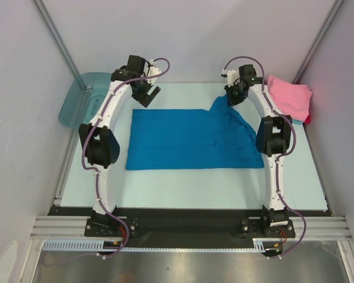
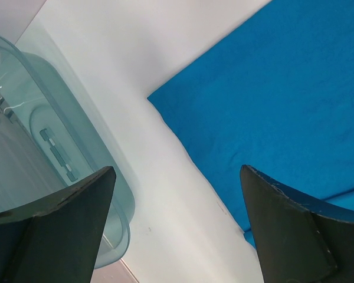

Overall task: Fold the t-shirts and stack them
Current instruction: Fold the tshirt

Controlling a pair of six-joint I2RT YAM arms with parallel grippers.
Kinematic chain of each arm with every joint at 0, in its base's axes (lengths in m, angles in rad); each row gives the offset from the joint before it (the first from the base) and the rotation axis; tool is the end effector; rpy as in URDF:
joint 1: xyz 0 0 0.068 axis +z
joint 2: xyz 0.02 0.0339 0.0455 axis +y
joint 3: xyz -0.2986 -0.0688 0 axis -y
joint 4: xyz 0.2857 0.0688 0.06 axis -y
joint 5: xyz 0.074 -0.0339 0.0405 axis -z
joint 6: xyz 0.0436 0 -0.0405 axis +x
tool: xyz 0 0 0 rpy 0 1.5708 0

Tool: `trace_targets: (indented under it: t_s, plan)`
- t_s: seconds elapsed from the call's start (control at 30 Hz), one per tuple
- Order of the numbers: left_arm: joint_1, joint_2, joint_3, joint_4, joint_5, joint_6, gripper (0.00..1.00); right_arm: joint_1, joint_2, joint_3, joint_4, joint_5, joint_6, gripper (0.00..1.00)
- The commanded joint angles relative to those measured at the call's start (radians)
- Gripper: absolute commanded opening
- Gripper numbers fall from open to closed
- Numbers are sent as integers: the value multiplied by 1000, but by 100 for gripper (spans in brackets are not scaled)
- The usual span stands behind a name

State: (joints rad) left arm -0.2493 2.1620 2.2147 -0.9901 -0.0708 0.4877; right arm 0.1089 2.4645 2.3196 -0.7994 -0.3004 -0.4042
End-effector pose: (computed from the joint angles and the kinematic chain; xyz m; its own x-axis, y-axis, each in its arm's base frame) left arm 0.5222 -0.1298 0.3417 -0.5937 0.6335 -0.4962 0.5476 0.7699 0.3277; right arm 0.6069 0.0793 0.2250 -0.6317 -0.4470 -0.6333 -0.5707 0.8211 -0.0102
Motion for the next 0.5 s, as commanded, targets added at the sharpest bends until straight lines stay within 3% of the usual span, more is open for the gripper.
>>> trace_targets:
  t_s: [0.0, 0.23, 0.47]
  plan:
    - [-2, 1, 46, 11, 9, 3, 93, 3, -102, -31, -53, 14, -96, 0]
    - [15, 2, 39, 16, 14, 14, 93, 2, -188, -158, -156, 26, -269, 0]
    - [22, 1, 30, 22, 25, 11, 92, 3, -187, -167, -279, 35, -355, 0]
